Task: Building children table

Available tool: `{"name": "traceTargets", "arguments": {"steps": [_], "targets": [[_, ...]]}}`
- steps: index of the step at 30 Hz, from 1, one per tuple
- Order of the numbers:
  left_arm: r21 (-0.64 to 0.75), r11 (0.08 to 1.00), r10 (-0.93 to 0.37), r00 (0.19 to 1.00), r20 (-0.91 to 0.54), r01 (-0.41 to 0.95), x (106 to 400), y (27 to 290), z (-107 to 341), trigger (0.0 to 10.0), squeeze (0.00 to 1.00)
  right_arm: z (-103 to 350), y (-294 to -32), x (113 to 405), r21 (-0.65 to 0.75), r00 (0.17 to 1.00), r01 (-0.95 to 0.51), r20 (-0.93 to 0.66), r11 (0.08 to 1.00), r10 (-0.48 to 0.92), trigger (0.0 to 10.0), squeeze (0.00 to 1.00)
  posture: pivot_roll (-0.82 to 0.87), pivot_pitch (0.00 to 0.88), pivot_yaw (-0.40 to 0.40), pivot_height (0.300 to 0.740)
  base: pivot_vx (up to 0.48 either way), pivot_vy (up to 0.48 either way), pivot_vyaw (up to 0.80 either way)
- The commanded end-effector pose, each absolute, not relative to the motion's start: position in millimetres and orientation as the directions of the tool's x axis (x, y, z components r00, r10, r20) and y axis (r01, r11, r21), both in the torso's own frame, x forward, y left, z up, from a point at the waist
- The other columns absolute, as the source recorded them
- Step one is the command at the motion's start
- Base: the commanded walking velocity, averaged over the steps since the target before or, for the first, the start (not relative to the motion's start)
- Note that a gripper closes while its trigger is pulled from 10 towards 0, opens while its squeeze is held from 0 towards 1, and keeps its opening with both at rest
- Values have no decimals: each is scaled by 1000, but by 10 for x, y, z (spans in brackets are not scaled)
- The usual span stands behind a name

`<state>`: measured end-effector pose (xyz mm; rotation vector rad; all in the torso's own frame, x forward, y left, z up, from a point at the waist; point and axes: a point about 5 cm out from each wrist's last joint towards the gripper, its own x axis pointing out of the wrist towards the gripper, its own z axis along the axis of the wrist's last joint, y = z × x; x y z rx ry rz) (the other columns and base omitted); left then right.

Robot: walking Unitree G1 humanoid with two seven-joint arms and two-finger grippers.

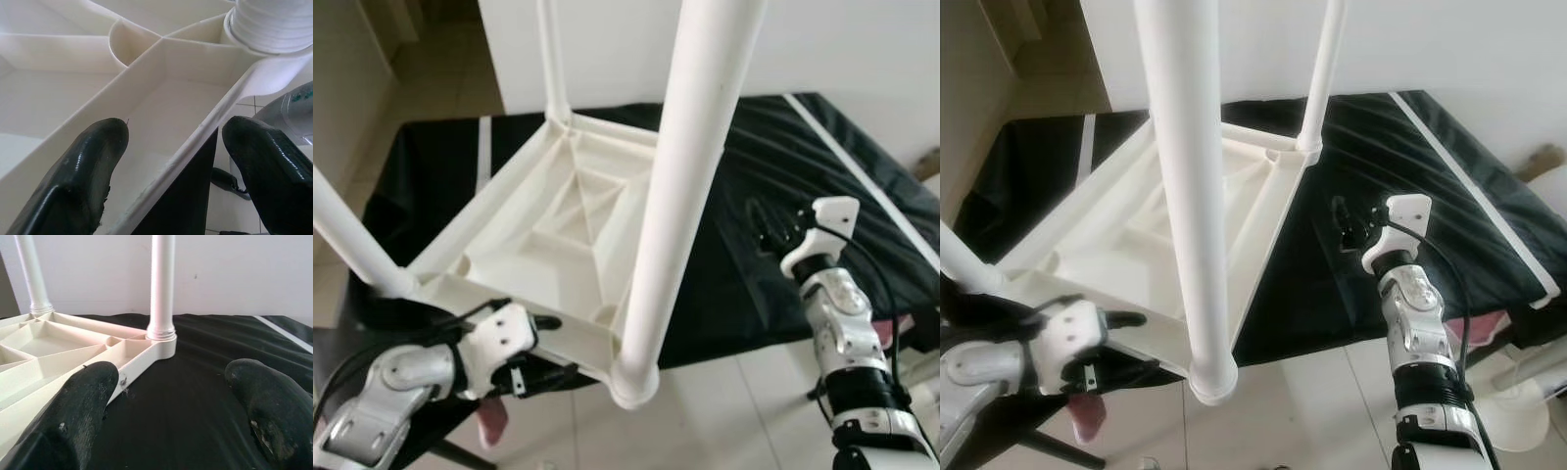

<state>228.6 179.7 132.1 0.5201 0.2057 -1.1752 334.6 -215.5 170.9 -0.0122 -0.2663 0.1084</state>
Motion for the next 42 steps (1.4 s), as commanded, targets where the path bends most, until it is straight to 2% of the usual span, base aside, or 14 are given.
{"name": "traceTargets", "arguments": {"steps": [1, 8, 10, 12, 14, 18, 23, 25, 26, 27, 28, 31, 36, 42], "targets": [[325, 353, -792, 465, -395, 877, 2315, 1808, 1310, 10000, 0, 1742, -2130, 3357, -23, 955, -111, 272, 994, 113, 10000, 0, 91, 33, -54, 740, 0, 0, 0], [339, 368, -762, 490, -424, 866, 2365, 1789, 1272, 10000, 0, 1741, -2097, 3361, -20, 954, -120, 273, 993, 121, 10000, 0, 92, 30, -56, 740, 0, 0, 0], [384, 413, -707, 556, -437, 826, 2518, 1772, 1263, 10000, 0, 1750, -2085, 3375, -20, 954, -124, 274, 992, 125, 10000, 0, 93, 31, -58, 740, 0, 0, 0], [388, 422, -702, 566, -432, 819, 2543, 1765, 1267, 10000, 0, 1751, -2084, 3377, -21, 954, -124, 274, 992, 125, 10000, 0, 93, 31, -58, 740, 0, 0, 0], [404, 470, -690, 612, -386, 785, 2622, 1679, 1297, 10000, 0, 1764, -2077, 3382, -20, 953, -123, 277, 992, 124, 10000, 0, 86, 30, -51, 740, 0, 0, 0], [365, 526, -683, 638, -356, 768, 2643, 1550, 1267, 10000, 0, 1779, -2071, 3378, -19, 951, -120, 284, 993, 120, 10000, 0, 80, 33, -47, 740, 0, 0, 0], [364, 528, -688, 638, -347, 767, 2626, 1462, 1238, 10000, 0, 1788, -2073, 3373, -18, 950, -112, 290, 994, 113, 10000, 0, 74, 35, -42, 740, 0, 0, 0], [362, 574, -663, 676, -322, 735, 2674, 1385, 1231, 10000, 0, 1776, -2087, 3350, -15, 952, -103, 290, 995, 103, 10000, 0, 59, 43, -29, 740, 0, 0, 0], [345, 628, -630, 716, -300, 698, 2734, 1298, 1235, 10000, 0, 1759, -2103, 3324, -12, 953, -92, 288, 996, 92, 10000, 0, 52, 49, -22, 740, 0, 0, 0], [345, 628, -630, 716, -300, 698, 2734, 1298, 1235, 10000, 0, 1759, -2103, 3324, -12, 953, -92, 288, 996, 92, 10000, 0, 52, 49, -22, 740, 0, 0, 0], [323, 706, -572, 776, -266, 631, 2851, 1148, 1253, 10000, 0, 1737, -2133, 3289, -5, 956, -72, 285, 997, 70, 10000, 0, 41, 59, -10, 740, 0, 0, 0], [305, 749, -534, 808, -249, 589, 2949, 1031, 1258, 10000, 0, 1727, -2149, 3271, 1, 957, -60, 285, 998, 57, 10000, 0, 32, 63, -6, 740, 0, 0, 0], [293, 788, -494, 840, -224, 542, 3097, 822, 1300, 10000, 0, 1732, -2169, 3242, 6, 956, -41, 292, 999, 38, 10000, 0, 12, 72, 7, 740, 0, 0, 0], [309, 795, -482, 853, -198, 521, 3174, 755, 1358, 10000, 0, 1727, -2198, 3225, 8, 957, -28, 290, 1000, 24, 10000, 0, 1, 77, 12, 740, 0, 0, 0]]}}
